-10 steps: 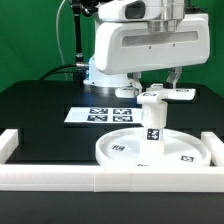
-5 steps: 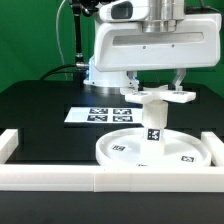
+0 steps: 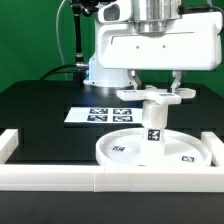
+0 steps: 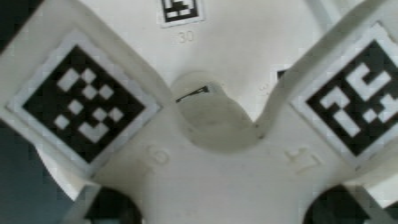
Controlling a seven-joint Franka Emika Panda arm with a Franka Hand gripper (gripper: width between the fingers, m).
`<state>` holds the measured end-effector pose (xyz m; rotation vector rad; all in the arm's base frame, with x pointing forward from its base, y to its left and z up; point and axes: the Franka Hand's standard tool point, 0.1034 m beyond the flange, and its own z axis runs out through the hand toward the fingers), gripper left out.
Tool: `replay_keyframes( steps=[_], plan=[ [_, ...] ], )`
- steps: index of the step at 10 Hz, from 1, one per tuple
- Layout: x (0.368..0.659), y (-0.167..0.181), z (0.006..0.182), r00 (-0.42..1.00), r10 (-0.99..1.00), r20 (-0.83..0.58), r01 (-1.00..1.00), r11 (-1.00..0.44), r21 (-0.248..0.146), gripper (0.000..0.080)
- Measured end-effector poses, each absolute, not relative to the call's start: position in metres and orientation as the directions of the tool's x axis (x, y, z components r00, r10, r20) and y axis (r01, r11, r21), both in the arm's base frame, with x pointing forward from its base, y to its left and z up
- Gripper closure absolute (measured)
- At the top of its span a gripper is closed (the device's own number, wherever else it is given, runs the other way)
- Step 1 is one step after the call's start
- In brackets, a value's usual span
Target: Assemble round table
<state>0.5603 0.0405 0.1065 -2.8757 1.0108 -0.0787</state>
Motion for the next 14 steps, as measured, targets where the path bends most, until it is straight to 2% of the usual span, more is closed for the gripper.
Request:
replay_keyframes(
  steps=[2,7,8,9,11,14],
  plan=[
    [0.5609,0.0410,0.1066,0.609,-0.793,0.000,-0.788,-0.605,-0.109,0.0357],
    [0.5609,0.0404,0.1062,0.359,-0.932,-0.056,-0.929,-0.351,-0.118,0.0357],
    [0.5608,0.0403,0.1059,0.264,-0.962,-0.074,-0.960,-0.254,-0.118,0.0357],
    [0.5602,0.0401,0.1056,0.089,-0.992,-0.094,-0.988,-0.076,-0.135,0.0357],
    [0.5594,0.0402,0.1056,-0.131,-0.983,-0.130,-0.976,0.151,-0.157,0.0357],
    [0.5593,0.0386,0.1054,-0.375,-0.904,-0.204,-0.907,0.403,-0.121,0.0357]
  ],
)
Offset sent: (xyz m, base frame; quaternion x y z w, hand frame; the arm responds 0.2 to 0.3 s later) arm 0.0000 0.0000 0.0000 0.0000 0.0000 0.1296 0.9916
